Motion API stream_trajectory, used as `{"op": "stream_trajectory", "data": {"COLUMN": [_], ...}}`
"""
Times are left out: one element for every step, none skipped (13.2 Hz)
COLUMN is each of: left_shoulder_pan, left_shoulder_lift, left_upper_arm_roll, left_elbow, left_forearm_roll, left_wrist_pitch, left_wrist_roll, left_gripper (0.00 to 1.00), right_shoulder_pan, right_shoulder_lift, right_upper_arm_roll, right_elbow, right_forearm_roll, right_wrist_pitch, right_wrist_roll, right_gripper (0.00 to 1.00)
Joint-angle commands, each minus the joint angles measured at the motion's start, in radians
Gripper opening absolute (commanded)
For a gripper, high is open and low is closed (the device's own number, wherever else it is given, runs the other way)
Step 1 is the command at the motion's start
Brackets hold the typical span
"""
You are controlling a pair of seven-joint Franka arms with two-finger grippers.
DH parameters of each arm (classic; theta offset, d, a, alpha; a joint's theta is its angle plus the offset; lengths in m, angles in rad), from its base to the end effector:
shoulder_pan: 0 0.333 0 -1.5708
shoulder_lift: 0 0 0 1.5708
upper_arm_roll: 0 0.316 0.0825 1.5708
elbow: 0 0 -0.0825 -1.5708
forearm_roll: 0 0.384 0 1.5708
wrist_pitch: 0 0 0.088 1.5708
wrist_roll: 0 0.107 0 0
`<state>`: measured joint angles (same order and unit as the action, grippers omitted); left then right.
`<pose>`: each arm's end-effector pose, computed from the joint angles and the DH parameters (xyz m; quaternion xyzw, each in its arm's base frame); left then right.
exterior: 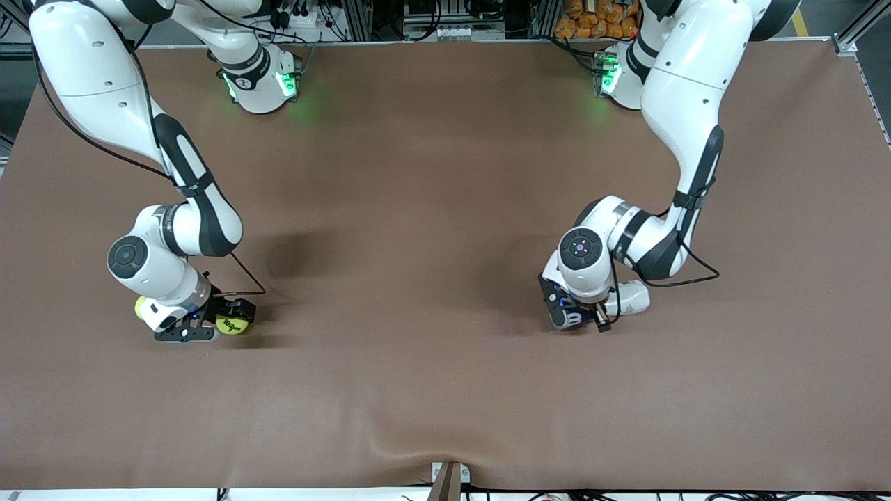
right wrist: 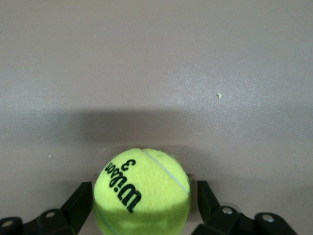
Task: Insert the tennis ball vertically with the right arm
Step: 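Stand the held can upright with the left gripper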
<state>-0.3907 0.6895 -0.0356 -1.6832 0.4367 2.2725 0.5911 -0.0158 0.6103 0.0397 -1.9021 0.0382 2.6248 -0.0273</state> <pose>0.6148 -0.2652 0.1921 -0.7832 0.6022 0.0596 0.1426 0.6407 0.0132 0.1865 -0.9982 -0.0053 -0.0563 0.0214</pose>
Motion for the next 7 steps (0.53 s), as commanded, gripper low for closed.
{"op": "stream_trajectory", "data": {"left_shoulder_pan": [-0.017, -0.016, -0.014, -0.016, -0.019, -0.019, -0.019], "left_shoulder_lift": [-0.047, -0.057, -0.062, -0.062, -0.061, -0.062, -0.062], "left_upper_arm_roll": [0.002, -0.004, -0.015, -0.021, -0.026, -0.042, -0.058], "left_elbow": [0.0, 0.002, 0.013, 0.031, 0.054, 0.069, 0.089], "left_forearm_roll": [-0.099, -0.149, -0.204, -0.251, -0.292, -0.317, -0.323], "left_wrist_pitch": [-0.021, -0.021, -0.021, -0.021, -0.021, -0.021, -0.021], "left_wrist_roll": [0.007, 0.001, -0.004, -0.008, -0.031, -0.071, -0.108], "left_gripper": [0.64, 0.64, 0.64, 0.63, 0.63, 0.63, 0.63], "right_shoulder_pan": [-0.009, -0.009, -0.009, -0.009, -0.009, -0.01, -0.01], "right_shoulder_lift": [0.009, 0.008, 0.008, 0.006, -0.006, -0.026, -0.062], "right_upper_arm_roll": [0.006, 0.006, 0.006, 0.006, 0.006, 0.008, 0.006], "right_elbow": [0.005, 0.005, 0.005, 0.005, 0.003, 0.001, 0.001], "right_forearm_roll": [0.003, 0.003, 0.003, 0.002, 0.002, 0.0, 0.002], "right_wrist_pitch": [0.015, 0.015, 0.015, 0.015, 0.003, -0.008, -0.038], "right_wrist_roll": [0.01, 0.01, 0.01, 0.01, 0.004, -0.006, -0.016], "right_gripper": [0.7, 0.55, 0.44, 0.33, 0.26, 0.24, 0.24]}}
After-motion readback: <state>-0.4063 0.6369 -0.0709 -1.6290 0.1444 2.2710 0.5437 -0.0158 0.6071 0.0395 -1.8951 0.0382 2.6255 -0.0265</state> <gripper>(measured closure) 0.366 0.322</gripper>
